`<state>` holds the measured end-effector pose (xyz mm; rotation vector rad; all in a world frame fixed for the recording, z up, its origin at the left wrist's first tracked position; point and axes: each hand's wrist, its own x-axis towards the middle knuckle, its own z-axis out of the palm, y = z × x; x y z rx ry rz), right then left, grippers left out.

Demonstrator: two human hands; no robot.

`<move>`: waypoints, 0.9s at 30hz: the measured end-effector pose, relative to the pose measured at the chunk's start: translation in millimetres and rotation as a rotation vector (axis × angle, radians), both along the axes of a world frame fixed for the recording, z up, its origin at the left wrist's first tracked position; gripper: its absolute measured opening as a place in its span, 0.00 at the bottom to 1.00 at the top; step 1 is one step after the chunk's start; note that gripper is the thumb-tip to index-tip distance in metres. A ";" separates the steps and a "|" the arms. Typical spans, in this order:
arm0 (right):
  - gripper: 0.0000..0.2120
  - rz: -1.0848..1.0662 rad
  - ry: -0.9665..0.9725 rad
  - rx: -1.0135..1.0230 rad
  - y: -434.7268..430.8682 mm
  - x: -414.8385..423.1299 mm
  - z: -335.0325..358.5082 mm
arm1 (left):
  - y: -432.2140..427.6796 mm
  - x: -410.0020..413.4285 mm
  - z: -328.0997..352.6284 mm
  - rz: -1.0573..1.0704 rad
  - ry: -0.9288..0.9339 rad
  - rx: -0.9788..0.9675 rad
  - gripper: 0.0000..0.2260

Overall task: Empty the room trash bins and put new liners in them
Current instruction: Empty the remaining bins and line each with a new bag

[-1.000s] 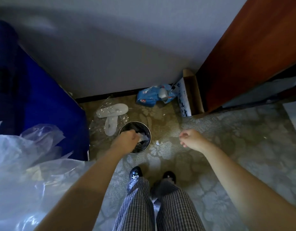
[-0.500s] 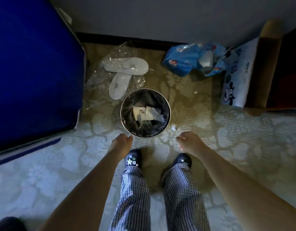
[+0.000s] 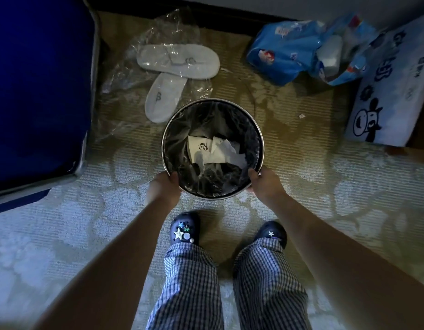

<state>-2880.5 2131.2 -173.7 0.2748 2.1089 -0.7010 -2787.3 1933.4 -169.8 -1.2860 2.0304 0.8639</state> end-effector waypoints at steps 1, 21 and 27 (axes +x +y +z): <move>0.17 -0.003 0.015 0.008 -1.9 -0.1 -1.0 | 0.1 -0.2 0.6 -0.030 -0.005 -0.032 0.19; 0.14 -0.036 0.176 -0.085 14.5 8.5 179.0 | 8.7 18.4 184.0 -0.097 0.178 -0.155 0.19; 0.16 -0.090 0.197 -0.149 46.5 10.2 250.5 | 30.7 12.9 256.1 -0.145 0.262 -0.156 0.19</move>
